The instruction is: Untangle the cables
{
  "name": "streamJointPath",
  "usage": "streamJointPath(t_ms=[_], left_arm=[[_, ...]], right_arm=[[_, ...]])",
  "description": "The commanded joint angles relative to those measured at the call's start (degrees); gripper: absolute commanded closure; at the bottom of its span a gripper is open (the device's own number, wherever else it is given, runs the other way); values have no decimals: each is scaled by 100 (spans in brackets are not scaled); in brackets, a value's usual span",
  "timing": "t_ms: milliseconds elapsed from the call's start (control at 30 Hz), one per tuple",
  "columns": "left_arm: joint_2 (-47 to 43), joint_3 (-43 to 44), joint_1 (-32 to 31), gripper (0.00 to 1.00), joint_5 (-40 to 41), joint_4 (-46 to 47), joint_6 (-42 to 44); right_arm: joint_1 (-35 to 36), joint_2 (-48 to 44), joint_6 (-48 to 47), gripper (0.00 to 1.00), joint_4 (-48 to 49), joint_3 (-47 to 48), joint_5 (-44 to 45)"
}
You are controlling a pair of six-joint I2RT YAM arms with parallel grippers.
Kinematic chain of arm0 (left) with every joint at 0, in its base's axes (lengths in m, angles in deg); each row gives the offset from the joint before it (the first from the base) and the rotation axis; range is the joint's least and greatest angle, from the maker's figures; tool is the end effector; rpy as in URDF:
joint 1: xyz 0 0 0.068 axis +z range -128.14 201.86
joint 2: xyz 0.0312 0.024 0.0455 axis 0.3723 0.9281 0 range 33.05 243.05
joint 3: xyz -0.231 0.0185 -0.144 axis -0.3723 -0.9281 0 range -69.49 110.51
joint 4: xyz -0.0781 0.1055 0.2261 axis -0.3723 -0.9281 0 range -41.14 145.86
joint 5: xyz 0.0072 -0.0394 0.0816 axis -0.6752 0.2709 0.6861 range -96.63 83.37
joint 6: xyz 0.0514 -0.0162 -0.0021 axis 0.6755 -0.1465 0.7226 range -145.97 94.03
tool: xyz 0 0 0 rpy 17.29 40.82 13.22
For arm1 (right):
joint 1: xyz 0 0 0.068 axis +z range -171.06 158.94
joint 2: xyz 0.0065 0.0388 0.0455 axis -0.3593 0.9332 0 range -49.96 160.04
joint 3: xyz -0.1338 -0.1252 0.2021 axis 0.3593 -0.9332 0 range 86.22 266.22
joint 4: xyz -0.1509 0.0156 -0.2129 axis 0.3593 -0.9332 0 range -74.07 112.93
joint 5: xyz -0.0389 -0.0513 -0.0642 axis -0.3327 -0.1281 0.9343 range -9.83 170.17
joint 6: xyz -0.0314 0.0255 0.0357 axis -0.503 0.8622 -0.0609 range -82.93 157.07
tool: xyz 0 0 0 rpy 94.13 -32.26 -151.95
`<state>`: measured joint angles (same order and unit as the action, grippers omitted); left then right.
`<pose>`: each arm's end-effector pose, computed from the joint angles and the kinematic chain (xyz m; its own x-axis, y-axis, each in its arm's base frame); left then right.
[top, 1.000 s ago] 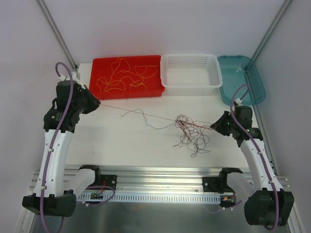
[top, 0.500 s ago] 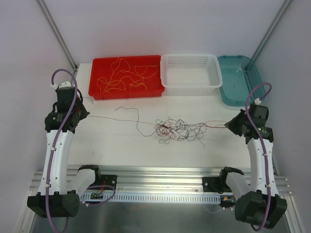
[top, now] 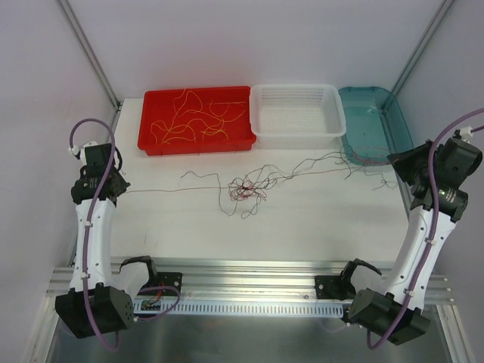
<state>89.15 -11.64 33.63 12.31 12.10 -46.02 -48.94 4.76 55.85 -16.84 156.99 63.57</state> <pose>0.1892 0.0512 0.3280 -0.4684 -0.4289 -0.7724 -0.6277 0.7768 -0.0507 0.1686 -0.0777 0.4108 -0.2668 0.4902 -0.8298 0.3200 0.8572 0.4035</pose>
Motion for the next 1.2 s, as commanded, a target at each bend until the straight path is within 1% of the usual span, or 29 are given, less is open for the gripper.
streamJointPath(t_ms=[0,67,100,167,200,233,267,333,367,400,433,467,500,567,600,633,700,733,833,867,933,967,1033,1133,1167], left_arm=[[50,-212,89,100,-512,342,-148],[59,-414,97,100,-907,465,-157],[68,-475,80,100,-1423,579,-165],[59,-704,28,100,-1760,676,-200],[25,-835,-8,100,-1875,746,-218],[-2,-906,-43,100,-2033,773,-236],[-20,-967,-104,100,-2122,808,-253],[-46,-1143,-315,99,-2332,843,-280],[-64,-1196,-385,94,-2403,852,-297],[-98,-1257,-525,91,-2499,861,-315],[-108,-1354,-596,87,-2640,870,-324],[-125,-1390,-684,83,-2719,870,-324],[-177,-1425,-841,70,-2764,870,-306],[-248,-1504,-966,54,-2930,870,-289],[-379,-1513,-1018,40,-3009,870,-289],[-450,-1530,-1115,33,-3132,861,-297],[-695,-1522,-1151,22,-3387,870,-350],[-766,-1496,-1420,14,-3466,870,-367],[-890,-1338,-1721,5,-3800,896,-412],[-881,-1294,-1931,5,-3853,888,-429],[-855,-1127,-2143,5,-3924,914,-473],[-811,-1065,-2387,5,-3942,940,-491],[-653,-890,-2643,5,-3942,1001,-526],[-355,-705,-3223,5,-3671,1124,-631],[-249,-670,-3364,5,-3582,1160,-649]], right_arm=[[289,144,-172,99,189,175,-870],[703,214,-645,99,-30,298,-819],[1183,267,-822,99,-92,298,-792],[1634,303,-1025,99,-294,158,-704],[2037,250,-1113,99,-242,-17,-669],[2232,206,-1097,99,-155,-210,-634],[2434,171,-1070,98,-58,-682,-599],[3005,109,-974,96,206,-1115,-503],[3173,109,-930,92,276,-1561,-441],[3444,109,-877,85,372,-1757,-380],[3543,153,-807,75,556,-1976,-309],[3622,188,-798,52,610,-2135,-291],[3719,249,-815,46,593,-2337,-222],[3746,320,-999,38,295,-2400,226],[3755,277,-1087,38,129,-2409,349],[3755,224,-1166,38,75,-2392,507],[3755,39,-1438,37,-100,-2295,648],[3755,4,-1517,37,-188,-2156,736],[3755,-5,-1667,37,-339,-1953,913],[3755,30,-1685,37,-312,-1943,861],[3763,179,-1659,37,-155,-1987,764],[3763,240,-1641,37,-93,-2013,755],[3816,451,-1615,38,188,-2075,772],[3860,863,-1624,45,583,-2251,843],[3869,961,-1624,46,645,-2268,843]])
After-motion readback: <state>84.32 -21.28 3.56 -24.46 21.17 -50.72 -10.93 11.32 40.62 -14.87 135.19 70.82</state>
